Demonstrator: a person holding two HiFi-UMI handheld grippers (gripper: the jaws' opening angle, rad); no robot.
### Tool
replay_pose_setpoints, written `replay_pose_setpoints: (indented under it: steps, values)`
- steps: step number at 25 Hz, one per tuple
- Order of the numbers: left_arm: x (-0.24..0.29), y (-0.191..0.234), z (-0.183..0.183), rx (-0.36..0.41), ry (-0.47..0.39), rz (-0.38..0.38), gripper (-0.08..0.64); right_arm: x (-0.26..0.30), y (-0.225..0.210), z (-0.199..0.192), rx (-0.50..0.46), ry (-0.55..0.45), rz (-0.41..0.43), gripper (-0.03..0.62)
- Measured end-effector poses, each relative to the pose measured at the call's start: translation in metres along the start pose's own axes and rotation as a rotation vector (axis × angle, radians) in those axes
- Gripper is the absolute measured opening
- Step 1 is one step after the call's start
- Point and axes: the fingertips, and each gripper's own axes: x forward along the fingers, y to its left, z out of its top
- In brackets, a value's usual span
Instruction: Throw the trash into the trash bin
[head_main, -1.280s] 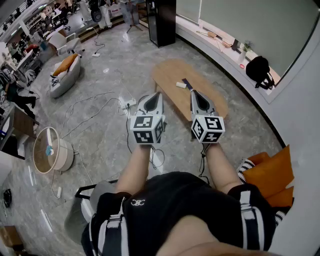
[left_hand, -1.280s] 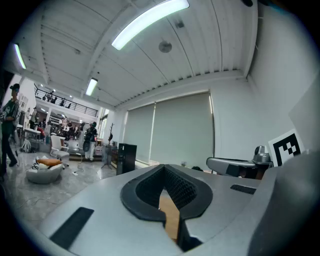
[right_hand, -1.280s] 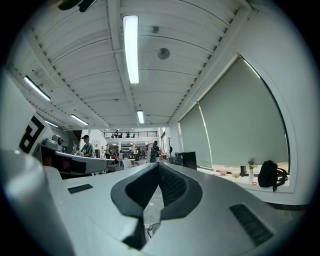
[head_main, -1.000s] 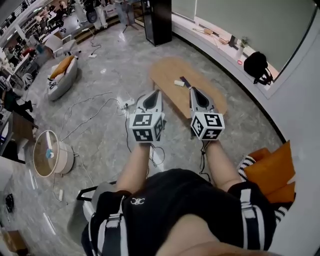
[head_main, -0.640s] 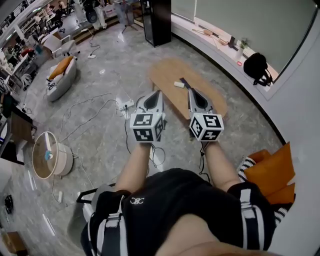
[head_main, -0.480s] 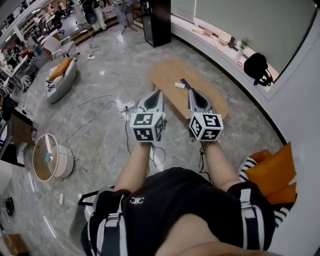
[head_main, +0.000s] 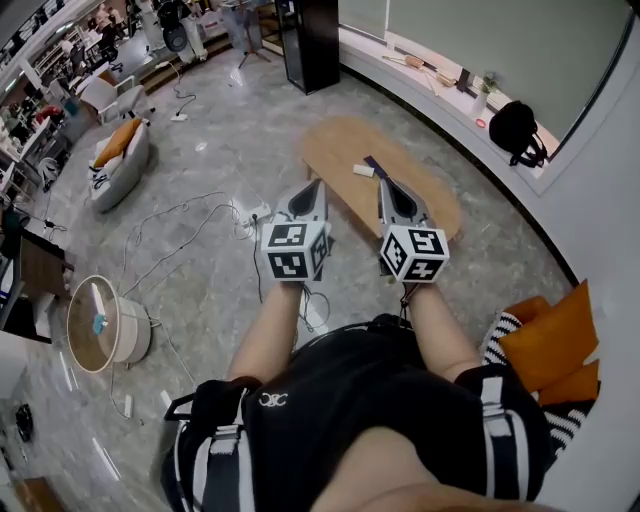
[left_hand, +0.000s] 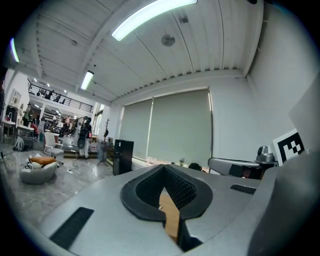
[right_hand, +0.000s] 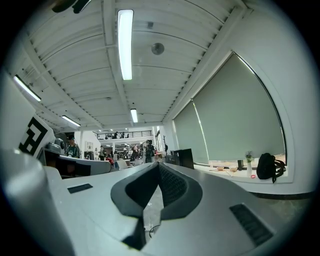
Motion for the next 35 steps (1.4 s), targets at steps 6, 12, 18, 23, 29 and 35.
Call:
replay_pose_setpoints:
  steps: [6,12,18,23,29,35]
  values:
    - [0.019,0.02,-0.007,-0.017,0.01,-0.001,0.012,0.023,-0.012,-0.007,0.008,0.006,-0.02,0.012]
    - [0.058,0.033,-0.003,0.022,-0.004,-0.005,0.012,0.064,-0.038,-0.01,0.002,-0.008,-0.032,0.012]
    - [0.131,0.06,-0.006,0.014,0.011,0.002,0.012,0.135,-0.078,-0.017,-0.006,-0.002,-0.028,0.012]
    - [0.213,0.086,-0.005,0.012,0.023,0.01,0.014,0.217,-0.123,-0.033,-0.01,0.03,-0.022,0.012]
    - [0.317,0.113,0.006,0.073,0.056,0.029,0.014,0.316,-0.18,-0.033,-0.01,0.062,-0.006,0.012]
    - [0.423,0.138,0.012,0.042,0.078,0.038,0.012,0.408,-0.246,-0.032,-0.022,0.084,-0.003,0.012]
